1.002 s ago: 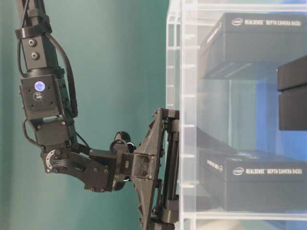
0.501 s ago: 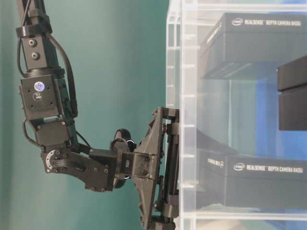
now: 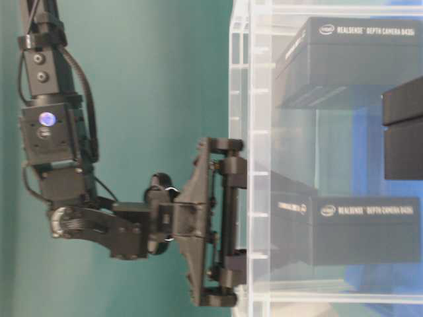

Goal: Take the box out of the case with the right arm.
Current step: 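Lower the right gripper onto the left box, close, and lift it, then lift the gripped left box up clear of the case rim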

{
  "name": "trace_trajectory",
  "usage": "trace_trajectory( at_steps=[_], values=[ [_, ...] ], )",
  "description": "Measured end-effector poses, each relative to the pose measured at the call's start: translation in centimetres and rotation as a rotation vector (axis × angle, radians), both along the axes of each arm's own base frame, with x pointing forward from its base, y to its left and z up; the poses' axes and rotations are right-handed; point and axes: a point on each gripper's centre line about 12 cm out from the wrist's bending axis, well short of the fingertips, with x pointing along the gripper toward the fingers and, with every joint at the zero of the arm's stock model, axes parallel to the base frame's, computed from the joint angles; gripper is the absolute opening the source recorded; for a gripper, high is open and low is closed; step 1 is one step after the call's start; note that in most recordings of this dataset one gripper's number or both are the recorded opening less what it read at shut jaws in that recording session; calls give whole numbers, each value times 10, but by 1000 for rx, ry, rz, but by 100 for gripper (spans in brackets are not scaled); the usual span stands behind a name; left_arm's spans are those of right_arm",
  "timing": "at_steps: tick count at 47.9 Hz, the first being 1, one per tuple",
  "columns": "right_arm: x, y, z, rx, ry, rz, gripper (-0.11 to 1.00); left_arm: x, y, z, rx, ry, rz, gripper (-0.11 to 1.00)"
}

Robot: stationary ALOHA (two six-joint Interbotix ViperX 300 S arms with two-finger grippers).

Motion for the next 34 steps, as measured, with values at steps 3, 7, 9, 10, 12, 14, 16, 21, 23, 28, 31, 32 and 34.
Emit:
trace_trajectory(
  at_steps=[3, 7, 9, 10, 12, 14, 16, 21, 23, 28, 31, 32, 34],
  values=[
    [-1, 0, 12, -3, -6, 1, 68, 0, 0, -1, -1, 2, 1, 0],
    [-3, -1, 31, -13, -20, -7, 68, 0, 0, 0, 0, 0, 0, 0],
    [-4, 0, 39, -17, -22, -8, 68, 0, 0, 0, 0, 0, 0, 0],
    [-4, 0, 45, -19, -25, -9, 68, 0, 0, -1, 0, 3, 0, 0],
    [-5, 0, 55, -26, -26, -9, 68, 0, 0, 0, 0, -2, 0, 0],
    [-6, 0, 62, -29, -27, -11, 68, 0, 0, 0, 0, 0, 0, 0],
    [-7, 1, 70, -32, -27, -11, 68, -1, 0, 0, 0, 0, 0, 0],
    [-10, 1, 92, -45, -37, -16, 68, -1, 0, 0, 0, -2, 0, 0],
    [-11, 2, 101, -52, -44, -19, 68, -1, 0, 0, -1, -2, 0, 0],
    [-14, 3, 119, -73, -57, -25, 68, -1, 0, 0, 0, -2, 0, 0],
    [-16, 5, 130, -82, -68, -27, 68, -1, 0, 0, 0, -2, 0, 0],
    [-17, 5, 133, -84, -73, -27, 68, -1, 0, 0, 0, -3, 0, 0],
    [-18, 7, 141, -89, -83, -27, 68, -1, 0, 0, 0, -2, 0, 0]
  ],
)
